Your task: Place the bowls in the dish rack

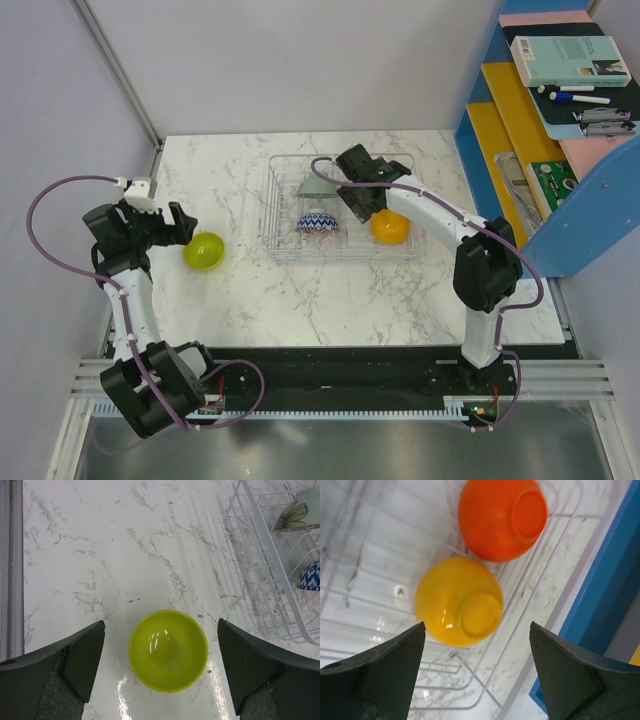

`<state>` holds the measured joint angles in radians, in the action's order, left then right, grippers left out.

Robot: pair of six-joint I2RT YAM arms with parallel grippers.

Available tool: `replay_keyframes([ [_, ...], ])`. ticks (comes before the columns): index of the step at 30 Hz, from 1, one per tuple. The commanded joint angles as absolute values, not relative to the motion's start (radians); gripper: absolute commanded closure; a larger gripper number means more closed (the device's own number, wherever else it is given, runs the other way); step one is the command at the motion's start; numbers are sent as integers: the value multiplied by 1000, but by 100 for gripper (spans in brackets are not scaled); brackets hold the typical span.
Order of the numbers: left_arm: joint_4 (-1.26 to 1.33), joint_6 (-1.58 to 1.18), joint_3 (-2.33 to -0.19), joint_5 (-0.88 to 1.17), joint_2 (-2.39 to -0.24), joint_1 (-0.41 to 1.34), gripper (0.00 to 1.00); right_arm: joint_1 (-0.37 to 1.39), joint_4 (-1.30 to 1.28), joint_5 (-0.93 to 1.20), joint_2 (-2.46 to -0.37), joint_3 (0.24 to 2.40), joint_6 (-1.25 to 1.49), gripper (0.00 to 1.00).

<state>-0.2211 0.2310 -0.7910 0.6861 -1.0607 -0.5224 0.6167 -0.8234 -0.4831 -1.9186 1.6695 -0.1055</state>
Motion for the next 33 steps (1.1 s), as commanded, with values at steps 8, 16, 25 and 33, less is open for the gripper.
replay_keyframes([
  [8,-173,218,-770,701,-1017,-534,0,523,-627,-621,-2074,1752,-138,8],
  [16,-163,229,-755,696,-1011,-534,0,505,-620,-666,-2086,1707,-149,8],
  [25,-163,229,-755,699,-1011,-534,0,506,-716,-664,-2002,1623,-144,8],
  [33,-166,229,-753,693,-1003,-535,0,534,-712,-678,-1937,1505,-155,9],
])
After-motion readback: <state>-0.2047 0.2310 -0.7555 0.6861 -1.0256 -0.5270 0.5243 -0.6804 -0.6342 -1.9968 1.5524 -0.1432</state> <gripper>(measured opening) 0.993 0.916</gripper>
